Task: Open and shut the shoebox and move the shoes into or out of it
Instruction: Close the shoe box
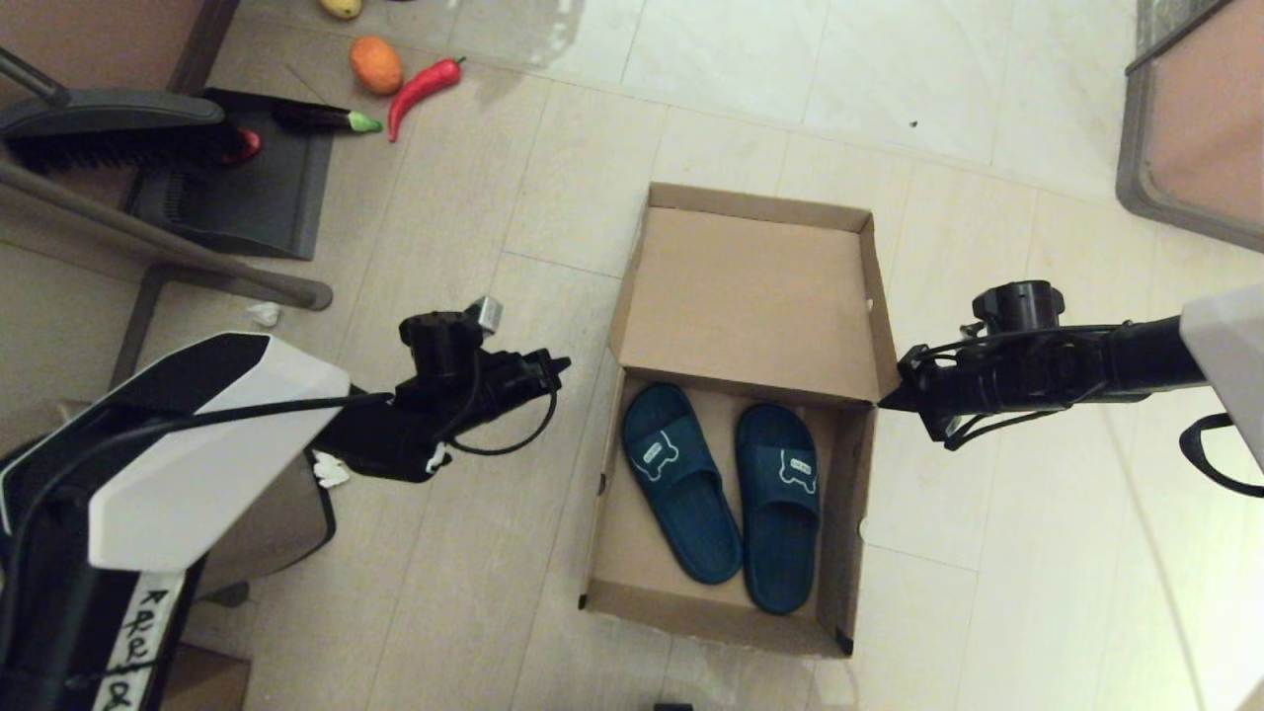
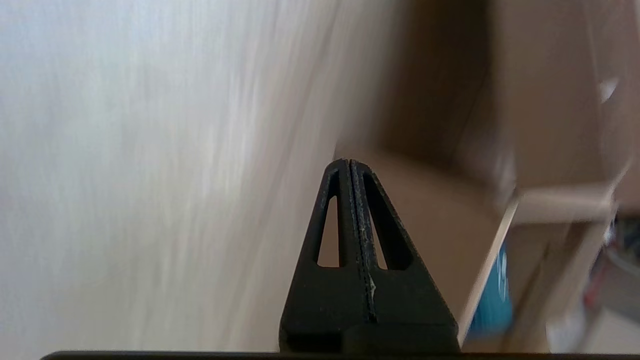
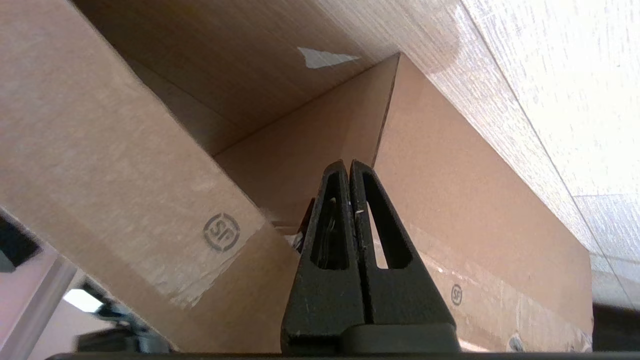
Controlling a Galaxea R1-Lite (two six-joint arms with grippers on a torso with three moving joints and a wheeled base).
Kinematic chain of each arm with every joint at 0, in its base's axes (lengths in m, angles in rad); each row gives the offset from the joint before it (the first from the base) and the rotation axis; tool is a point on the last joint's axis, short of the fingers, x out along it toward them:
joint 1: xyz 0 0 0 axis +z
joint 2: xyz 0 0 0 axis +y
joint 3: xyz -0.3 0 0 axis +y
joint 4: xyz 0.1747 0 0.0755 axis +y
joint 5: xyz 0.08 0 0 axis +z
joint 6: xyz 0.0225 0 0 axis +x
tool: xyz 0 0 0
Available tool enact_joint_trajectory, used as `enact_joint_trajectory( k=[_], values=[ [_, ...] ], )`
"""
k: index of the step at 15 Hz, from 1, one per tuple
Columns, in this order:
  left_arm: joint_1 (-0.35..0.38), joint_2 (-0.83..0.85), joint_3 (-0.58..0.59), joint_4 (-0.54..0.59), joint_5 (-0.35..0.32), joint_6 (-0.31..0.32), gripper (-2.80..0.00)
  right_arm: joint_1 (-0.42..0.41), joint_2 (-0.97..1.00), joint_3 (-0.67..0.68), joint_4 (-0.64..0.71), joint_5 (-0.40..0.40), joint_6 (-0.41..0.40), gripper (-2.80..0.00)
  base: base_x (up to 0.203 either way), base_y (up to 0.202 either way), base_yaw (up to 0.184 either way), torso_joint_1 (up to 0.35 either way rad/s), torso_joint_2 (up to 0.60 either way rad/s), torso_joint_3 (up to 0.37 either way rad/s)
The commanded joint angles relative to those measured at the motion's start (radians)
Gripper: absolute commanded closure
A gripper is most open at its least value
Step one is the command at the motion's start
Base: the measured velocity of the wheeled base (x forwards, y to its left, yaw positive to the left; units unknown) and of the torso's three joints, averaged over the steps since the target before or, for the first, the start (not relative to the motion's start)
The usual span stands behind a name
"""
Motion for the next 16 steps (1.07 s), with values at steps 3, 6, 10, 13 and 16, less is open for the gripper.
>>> enact_joint_trajectory(
  k=[3, 6, 10, 13, 16],
  values=[
    [0.005, 0.184, -0.346, -0.002, 0.008, -0.008, 0.00, 0.017, -0.007, -0.011, 0.025, 0.003, 0.005, 0.00, 0.000, 0.000, 0.000, 0.000, 0.00, 0.000],
    [-0.027, 0.271, -0.410, -0.031, 0.007, -0.100, 0.00, 0.042, -0.005, -0.027, 0.041, -0.001, 0.000, 0.00, 0.000, 0.000, 0.000, 0.000, 0.00, 0.000],
    [-0.046, 0.304, -0.410, -0.118, 0.021, -0.123, 0.00, 0.065, 0.026, -0.079, 0.092, -0.021, -0.004, 0.00, 0.000, 0.000, 0.000, 0.000, 0.00, 0.000],
    [-0.044, 0.297, -0.403, -0.119, 0.024, -0.135, 0.00, 0.065, 0.038, -0.099, 0.092, -0.021, -0.004, 0.00, 0.000, 0.000, 0.000, 0.000, 0.00, 0.000],
    [-0.041, 0.266, -0.354, -0.119, 0.020, -0.195, 0.00, 0.065, 0.041, -0.099, 0.092, -0.021, -0.004, 0.00, 0.000, 0.000, 0.000, 0.000, 0.00, 0.000]
  ],
)
